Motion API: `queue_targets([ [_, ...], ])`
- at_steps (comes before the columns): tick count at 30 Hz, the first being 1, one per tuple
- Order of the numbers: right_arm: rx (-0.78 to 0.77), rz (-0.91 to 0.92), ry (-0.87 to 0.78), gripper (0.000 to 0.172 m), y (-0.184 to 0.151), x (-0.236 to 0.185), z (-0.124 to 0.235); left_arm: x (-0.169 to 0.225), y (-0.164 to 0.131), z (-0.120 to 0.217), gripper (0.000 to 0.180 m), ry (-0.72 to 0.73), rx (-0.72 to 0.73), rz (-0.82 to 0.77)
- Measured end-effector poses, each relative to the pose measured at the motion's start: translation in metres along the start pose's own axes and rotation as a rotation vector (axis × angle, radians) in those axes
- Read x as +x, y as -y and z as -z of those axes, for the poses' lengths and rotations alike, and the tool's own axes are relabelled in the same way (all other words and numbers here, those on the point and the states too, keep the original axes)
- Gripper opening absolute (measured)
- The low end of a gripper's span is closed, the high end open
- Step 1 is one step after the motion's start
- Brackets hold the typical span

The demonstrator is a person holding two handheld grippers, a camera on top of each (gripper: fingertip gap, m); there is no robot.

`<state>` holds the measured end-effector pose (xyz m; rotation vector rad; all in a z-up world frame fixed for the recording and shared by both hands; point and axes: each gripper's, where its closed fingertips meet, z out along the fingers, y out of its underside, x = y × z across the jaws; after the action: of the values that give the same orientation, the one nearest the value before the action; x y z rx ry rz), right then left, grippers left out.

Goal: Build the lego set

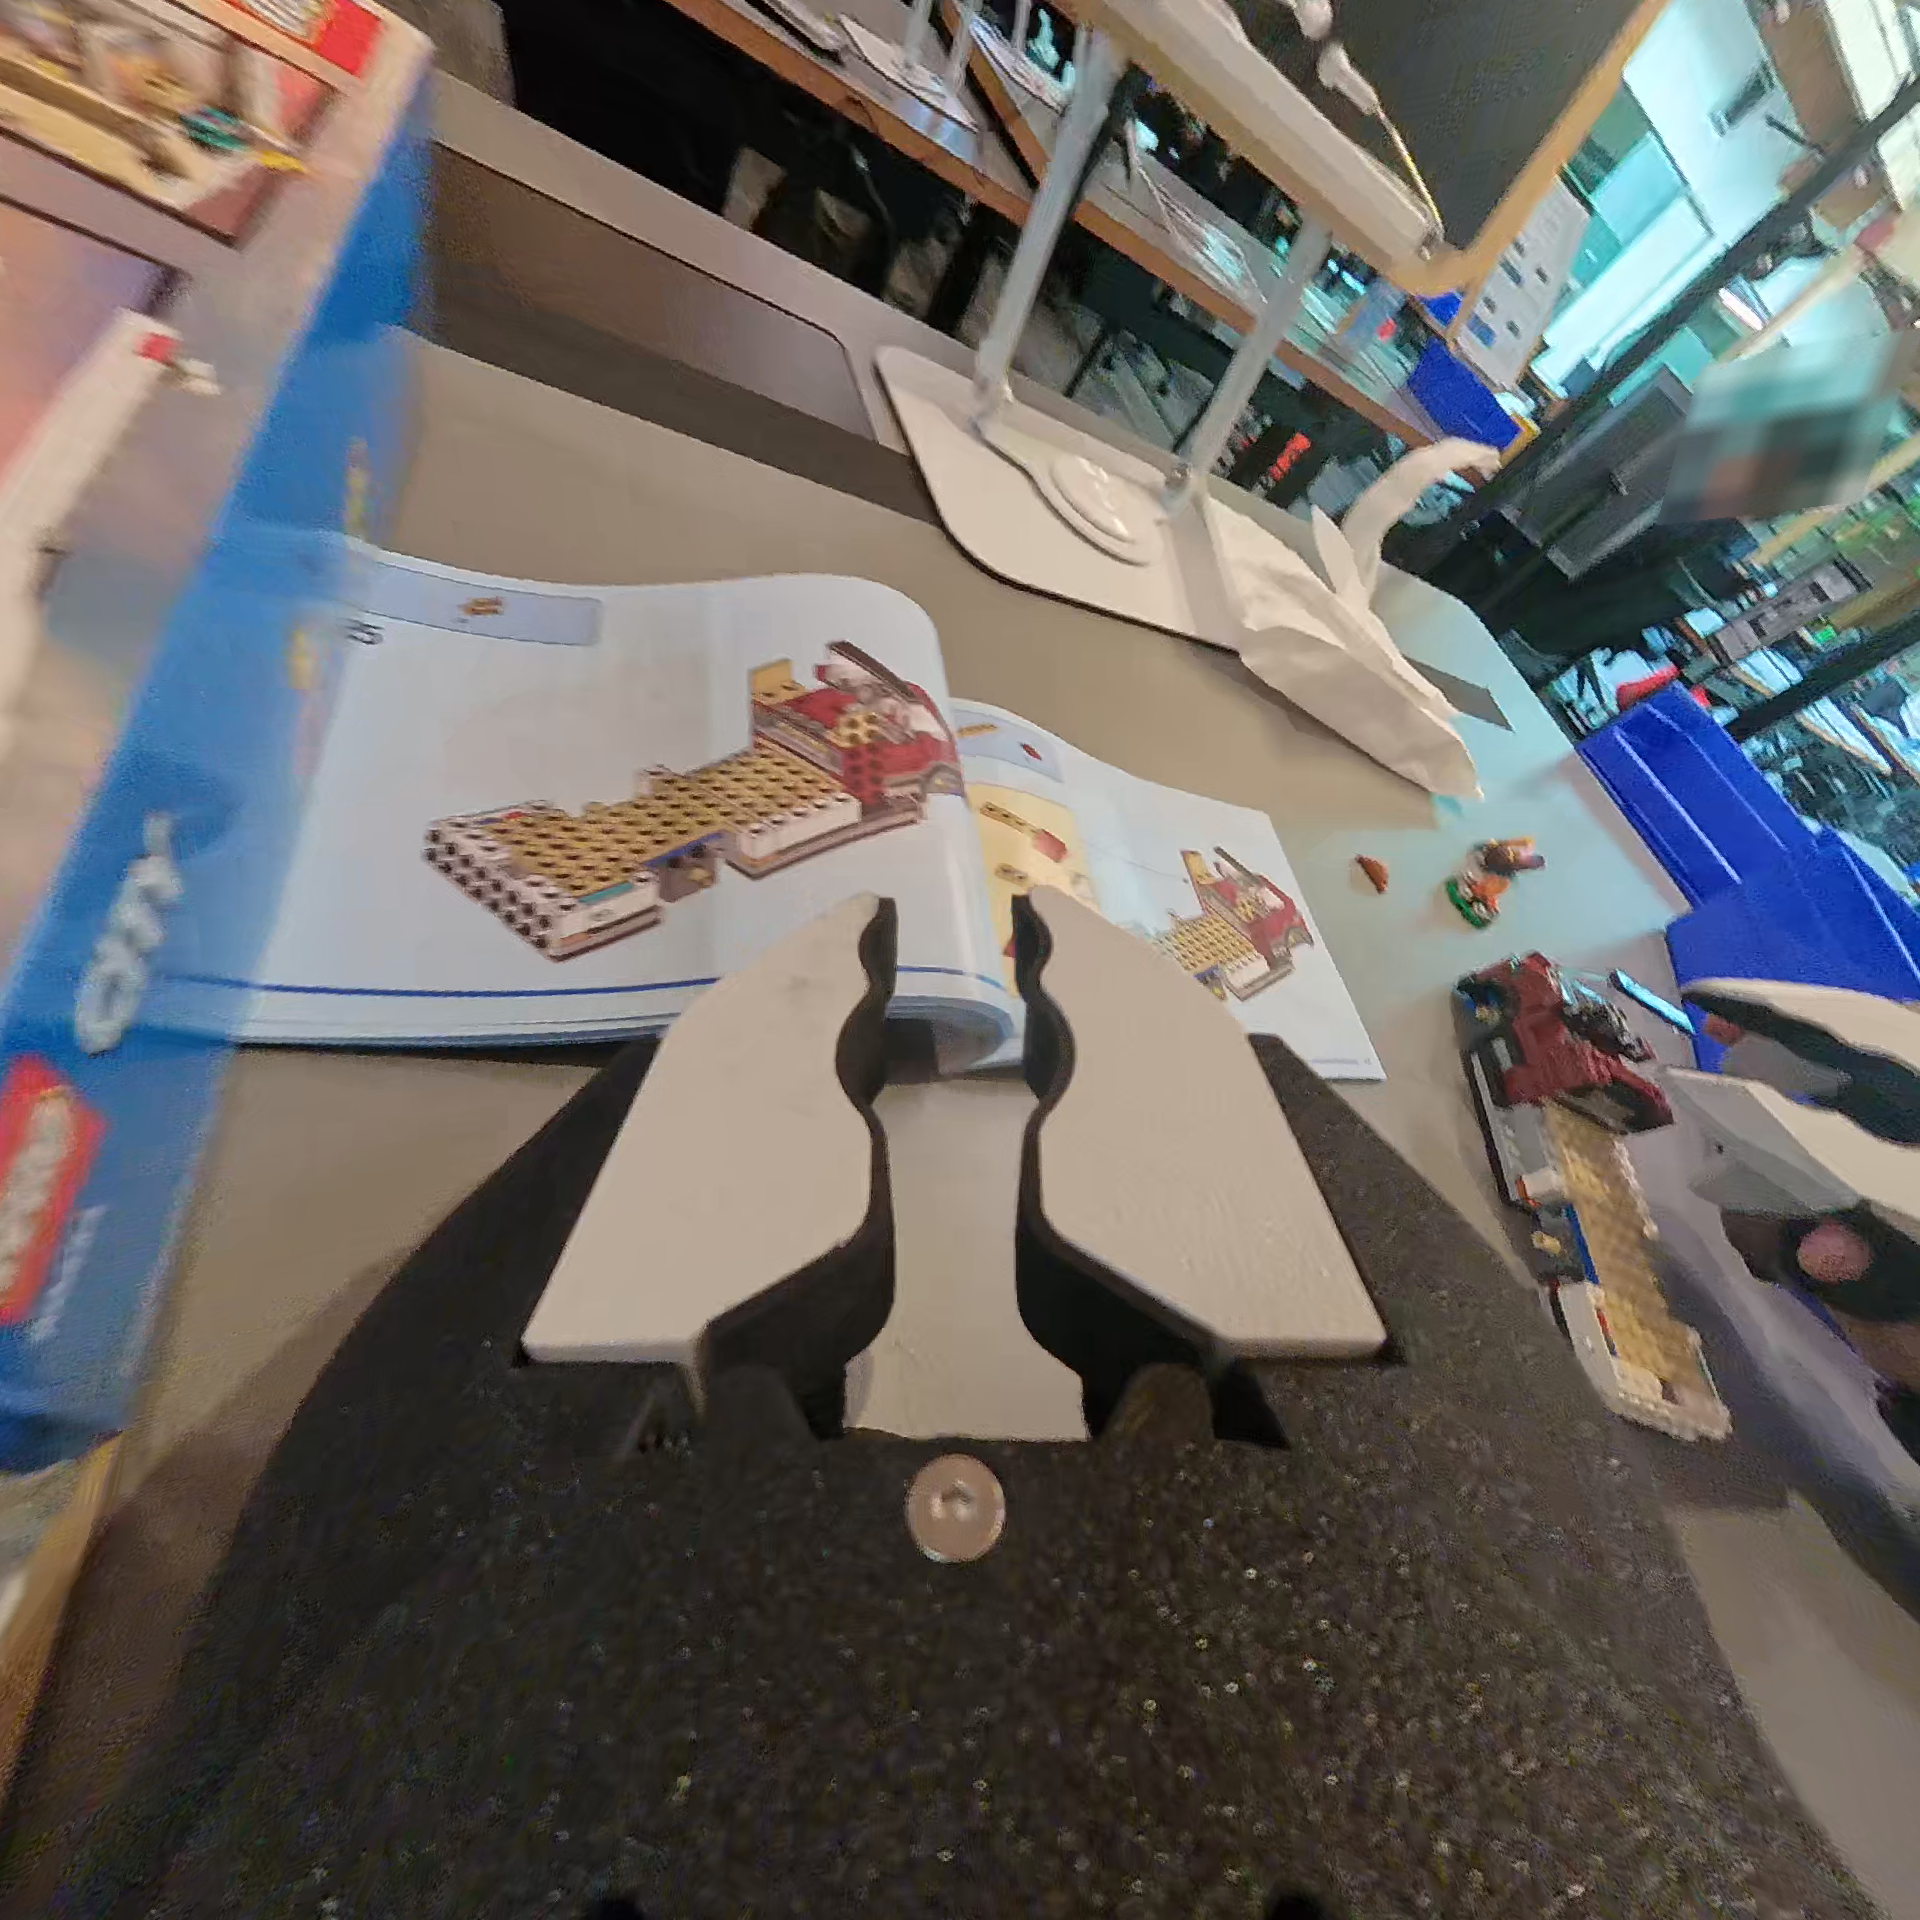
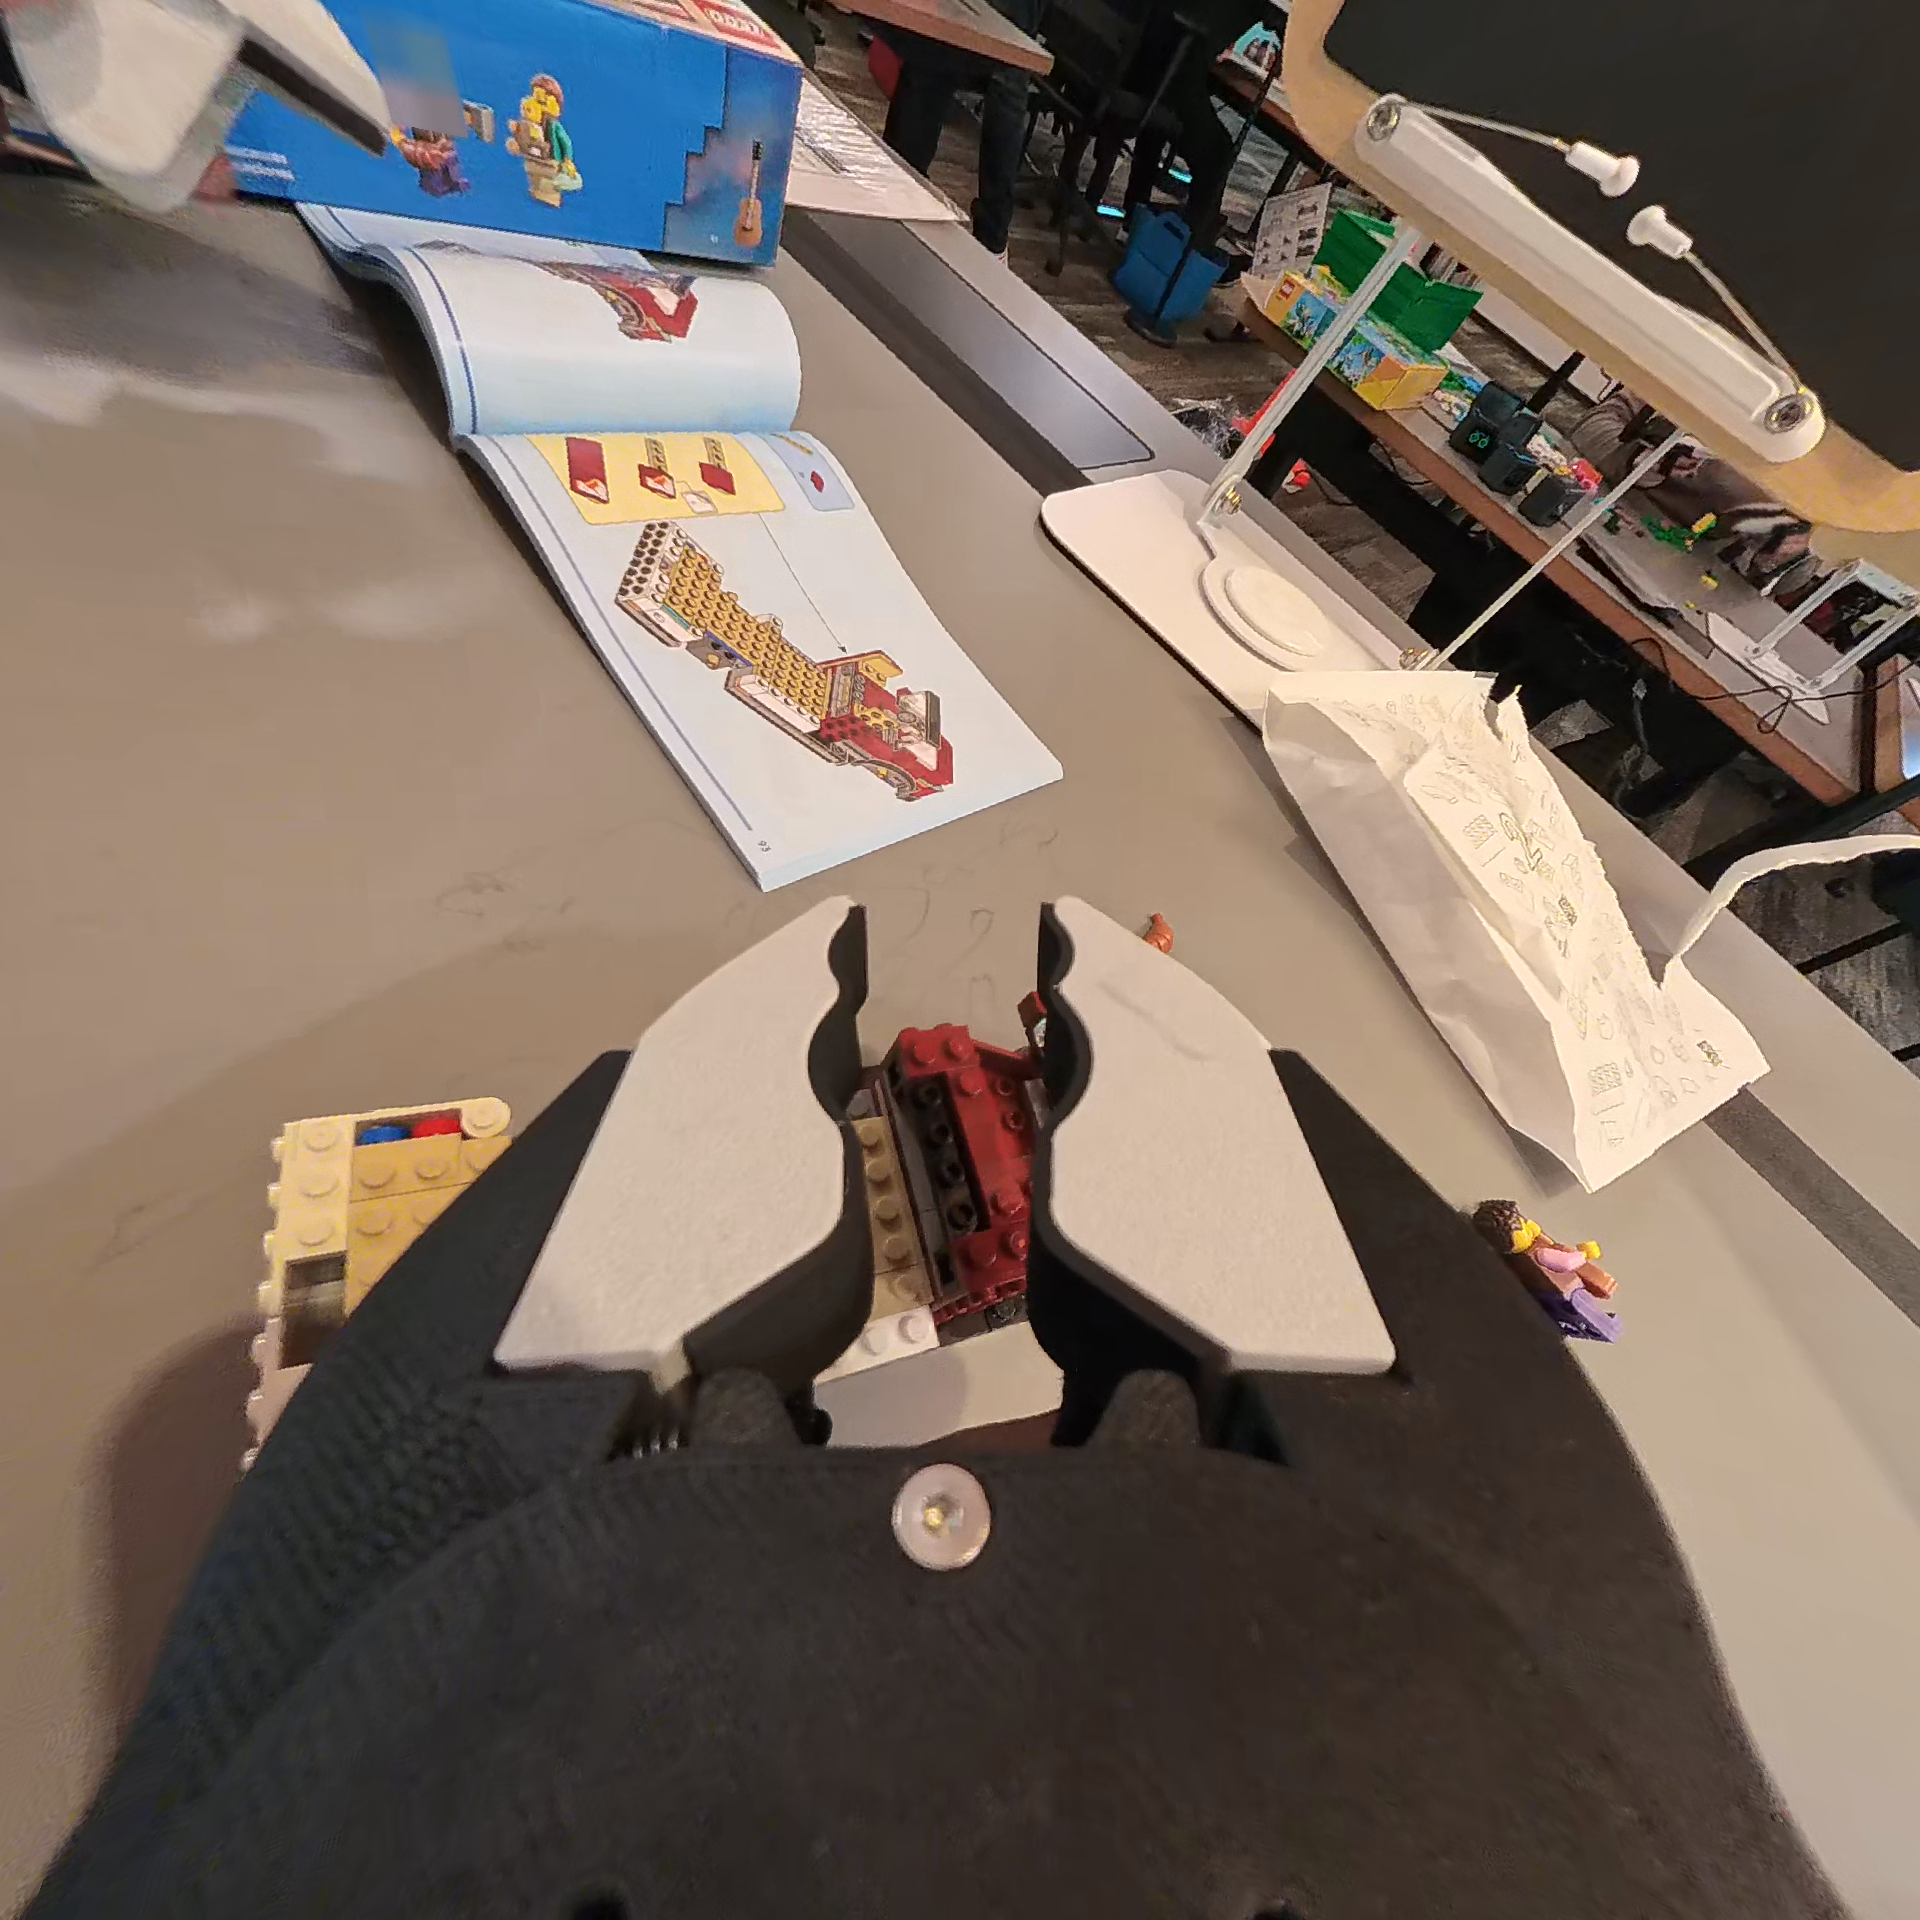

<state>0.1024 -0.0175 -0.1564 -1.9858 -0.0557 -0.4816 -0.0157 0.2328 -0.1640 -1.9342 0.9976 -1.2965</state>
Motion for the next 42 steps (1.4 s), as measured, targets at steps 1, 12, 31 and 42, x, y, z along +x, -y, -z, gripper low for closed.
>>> queue_targets([
  [1, -0.001, 0.003, 0.003, 0.031, 0.0, -0.001, 0.0, 0.006, -0.003, -0.003, 0.024, -0.022, -0.012, -0.021],
  [12, 0.024, 0.022, -0.008, 0.031, 0.007, -0.001, 0.008, 0.008, -0.024, -0.016, 0.023, 0.005, -0.113, -0.102],
  [31, -0.037, -0.024, -0.049, 0.031, -0.015, -0.009, 0.072, 0.044, -0.02, -0.014, 0.027, -0.097, -0.057, -0.22],
  [42, -0.244, 0.051, -0.038, 0.031, -0.042, 0.029, 0.197, 0.093, -0.045, -0.019, 0.033, -0.27, -0.109, -0.345],
])
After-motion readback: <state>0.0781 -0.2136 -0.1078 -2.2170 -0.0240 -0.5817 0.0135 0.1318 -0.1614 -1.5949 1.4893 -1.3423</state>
